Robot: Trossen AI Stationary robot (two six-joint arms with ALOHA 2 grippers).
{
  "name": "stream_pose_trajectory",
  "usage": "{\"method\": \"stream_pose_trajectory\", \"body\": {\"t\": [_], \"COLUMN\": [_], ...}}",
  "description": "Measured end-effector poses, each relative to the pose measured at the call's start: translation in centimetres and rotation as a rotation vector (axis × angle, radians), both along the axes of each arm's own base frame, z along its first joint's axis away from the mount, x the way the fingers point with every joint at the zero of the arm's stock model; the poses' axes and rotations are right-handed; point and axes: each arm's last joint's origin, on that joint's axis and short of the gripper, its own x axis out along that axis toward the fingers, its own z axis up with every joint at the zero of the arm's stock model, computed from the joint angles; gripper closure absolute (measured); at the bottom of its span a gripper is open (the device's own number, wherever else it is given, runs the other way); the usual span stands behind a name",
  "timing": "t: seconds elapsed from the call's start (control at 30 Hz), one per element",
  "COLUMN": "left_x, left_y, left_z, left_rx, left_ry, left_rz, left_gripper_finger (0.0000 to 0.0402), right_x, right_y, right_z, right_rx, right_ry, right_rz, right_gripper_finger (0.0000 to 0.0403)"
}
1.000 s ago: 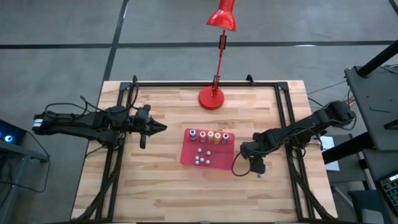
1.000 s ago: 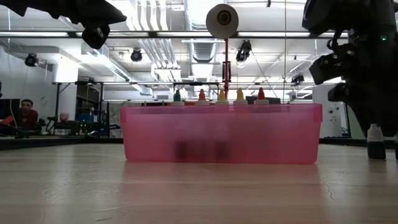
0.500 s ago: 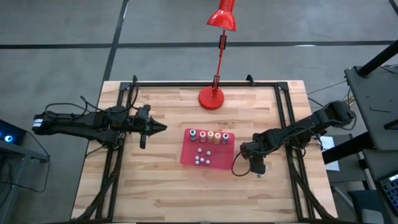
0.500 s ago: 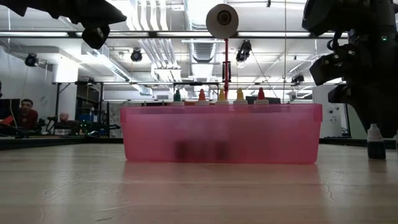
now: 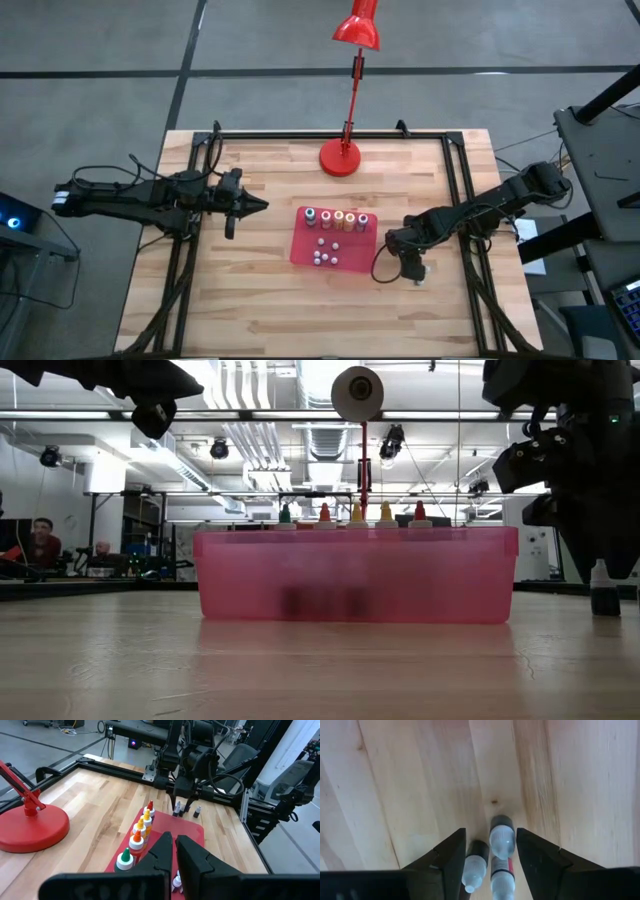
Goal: Pick & Place food coloring
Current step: Put the small black food coloring bottle into the red bin
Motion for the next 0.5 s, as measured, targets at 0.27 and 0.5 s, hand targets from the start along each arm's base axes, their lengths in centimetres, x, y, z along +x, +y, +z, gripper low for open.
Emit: {"method": "stream_pose_trajectory", "body": {"t": [0.27, 0.5], "left_x": [0.0, 0.01], "left_y": [0.0, 0.0], "left_z": [0.0, 0.0], "left_rx": [0.0, 0.0], "left_ry": [0.0, 0.0], "left_rz": [0.0, 0.0], "left_gripper_finger": [0.0402, 0.0402], "right_x": [0.0, -0.03], "right_y": [-0.01, -0.02], "right_z": [0.0, -0.03], "right_rx": [0.0, -0.001], "right_ry": [0.0, 0.002], "right_rz": [-0.001, -0.001], "right_gripper_finger": [0.0246, 0.0283]}}
